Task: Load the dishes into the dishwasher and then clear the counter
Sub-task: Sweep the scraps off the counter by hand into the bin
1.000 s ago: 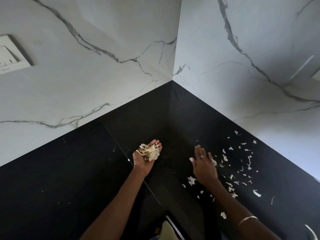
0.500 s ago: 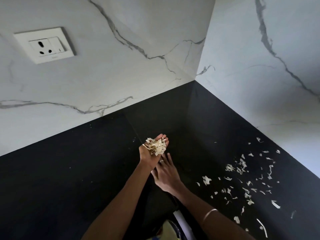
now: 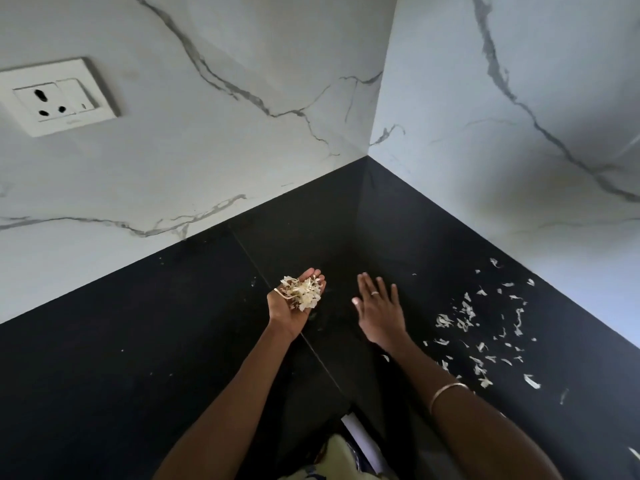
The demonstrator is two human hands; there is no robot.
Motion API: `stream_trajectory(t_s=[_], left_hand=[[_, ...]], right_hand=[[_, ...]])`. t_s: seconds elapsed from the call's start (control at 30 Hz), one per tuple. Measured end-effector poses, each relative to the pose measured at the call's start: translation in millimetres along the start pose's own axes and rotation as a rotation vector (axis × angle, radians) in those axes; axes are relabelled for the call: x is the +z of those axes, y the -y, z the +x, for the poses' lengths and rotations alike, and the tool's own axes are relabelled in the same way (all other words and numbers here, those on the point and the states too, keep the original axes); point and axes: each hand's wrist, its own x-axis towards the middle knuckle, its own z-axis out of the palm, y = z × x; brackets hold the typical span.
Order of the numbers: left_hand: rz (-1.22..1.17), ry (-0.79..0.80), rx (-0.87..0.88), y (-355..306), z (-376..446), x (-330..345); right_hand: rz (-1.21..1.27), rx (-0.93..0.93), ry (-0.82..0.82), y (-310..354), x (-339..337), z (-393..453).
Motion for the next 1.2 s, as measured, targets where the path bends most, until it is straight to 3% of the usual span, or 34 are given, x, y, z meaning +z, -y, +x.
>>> stream_trajectory(t_s=[0.2,0.4,0.57,0.7,0.8,0.9,1.07,1.2], left_hand=[[0.042,0.009,-0.076,37.1,0.5,8.4],[0.06,0.011,-0.121,70.6,2.3,11.6],[0.072,-0.007,-0.136,86.1,2.0,13.3],[0.071,-0.035,-0.105,83.9,7.3,13.1],[0.063,-0.051,-0.083,84.1,8.5,15.1],[0.053,-0.061,-0.077,84.6,13.4,15.7],[0.086,-0.058,-0.107,98.6,21.5,27.1],[0.113,-0.037,-0.17,127.9,27.1,43.3]], right_hand=[[0.014,0.29,0.001,-94.7,-5.5,-36.9],[0.139,0.465,-0.061,-129.2,-7.4,-70.3],[0.15,0.298,-0.104,-105.1,-25.3,-33.2],[0.11,0.085,-0.004,-62.7,-22.4,7.9],[0.102,0.08,0.072,-60.2,-14.7,23.0],[0.086,0.173,0.064,-95.7,-17.7,27.0],[0.137,0.529,-0.017,-188.6,-19.3,-15.0],[0.257,0.579,-0.175,-223.9,-28.7,-37.6]])
